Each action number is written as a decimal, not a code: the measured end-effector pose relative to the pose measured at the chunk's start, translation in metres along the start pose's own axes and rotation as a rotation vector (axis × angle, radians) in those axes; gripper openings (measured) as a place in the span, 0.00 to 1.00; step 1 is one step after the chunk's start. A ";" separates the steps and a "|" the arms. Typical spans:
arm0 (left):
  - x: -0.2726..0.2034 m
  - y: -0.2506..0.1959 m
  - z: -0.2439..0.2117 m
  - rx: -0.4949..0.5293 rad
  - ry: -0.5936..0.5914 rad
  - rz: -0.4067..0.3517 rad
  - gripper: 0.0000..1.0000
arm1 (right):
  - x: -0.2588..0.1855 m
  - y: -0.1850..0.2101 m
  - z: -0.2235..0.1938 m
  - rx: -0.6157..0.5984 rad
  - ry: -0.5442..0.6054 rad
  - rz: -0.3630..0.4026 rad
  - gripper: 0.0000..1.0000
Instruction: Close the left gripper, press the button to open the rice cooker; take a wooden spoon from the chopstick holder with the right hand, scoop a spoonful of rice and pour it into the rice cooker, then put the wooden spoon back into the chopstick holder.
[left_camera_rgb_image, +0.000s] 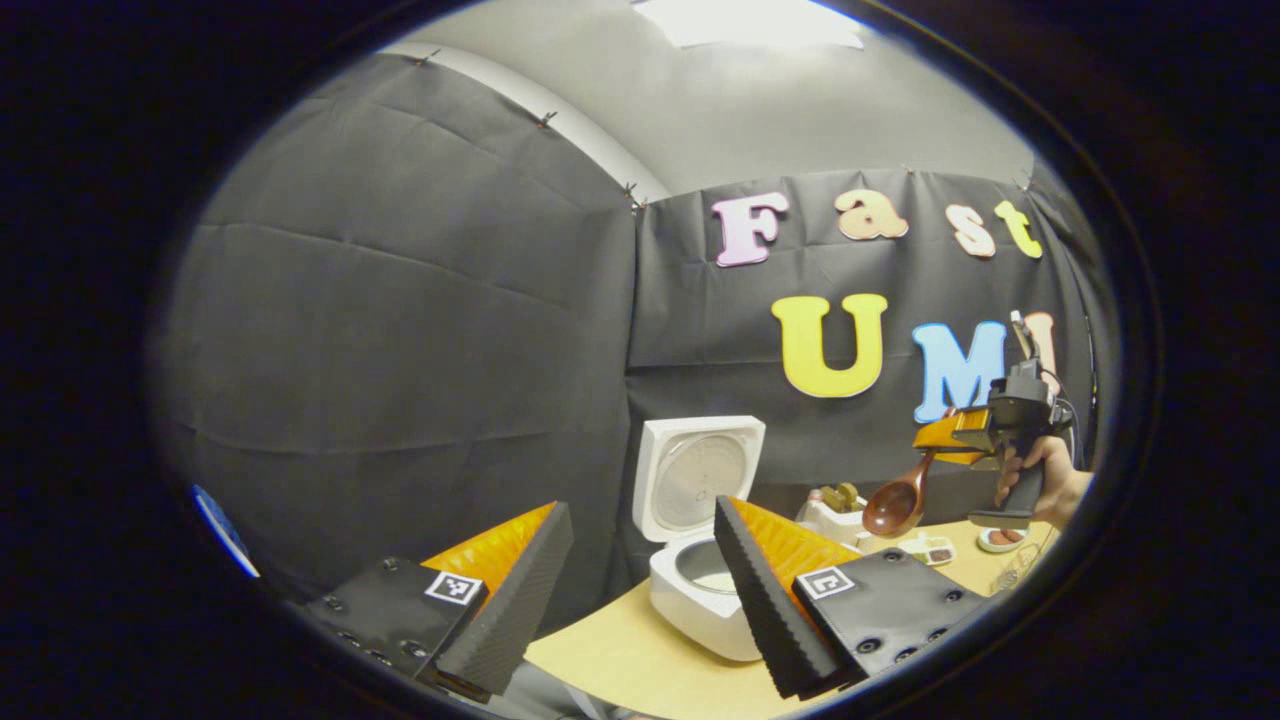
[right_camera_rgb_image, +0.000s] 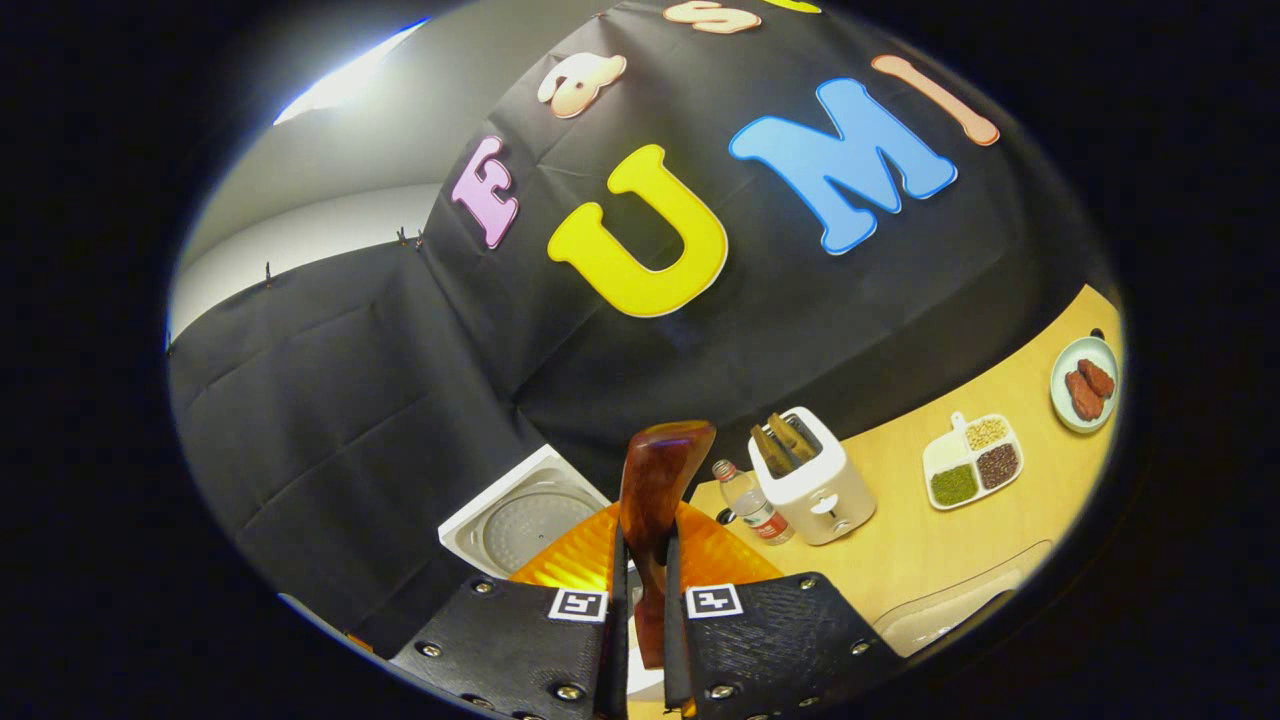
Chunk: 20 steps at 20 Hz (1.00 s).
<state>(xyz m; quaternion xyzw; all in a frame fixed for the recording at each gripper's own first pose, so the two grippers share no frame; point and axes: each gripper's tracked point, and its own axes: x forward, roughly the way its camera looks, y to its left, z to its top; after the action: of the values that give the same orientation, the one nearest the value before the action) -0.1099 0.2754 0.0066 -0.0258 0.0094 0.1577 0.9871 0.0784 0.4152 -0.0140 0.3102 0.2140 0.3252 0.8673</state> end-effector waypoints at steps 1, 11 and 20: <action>0.003 -0.006 0.001 -0.001 0.000 -0.008 0.99 | -0.007 -0.007 0.006 -0.003 -0.011 -0.003 0.14; 0.027 -0.073 0.017 0.007 -0.031 -0.109 0.99 | -0.085 -0.106 0.062 0.000 -0.104 -0.141 0.14; 0.039 -0.137 0.023 0.019 -0.051 -0.196 0.98 | -0.148 -0.191 0.095 -0.006 -0.157 -0.304 0.14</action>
<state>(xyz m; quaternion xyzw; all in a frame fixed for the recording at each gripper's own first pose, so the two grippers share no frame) -0.0296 0.1587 0.0352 -0.0133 -0.0171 0.0608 0.9979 0.1122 0.1605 -0.0509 0.2962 0.1894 0.1655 0.9214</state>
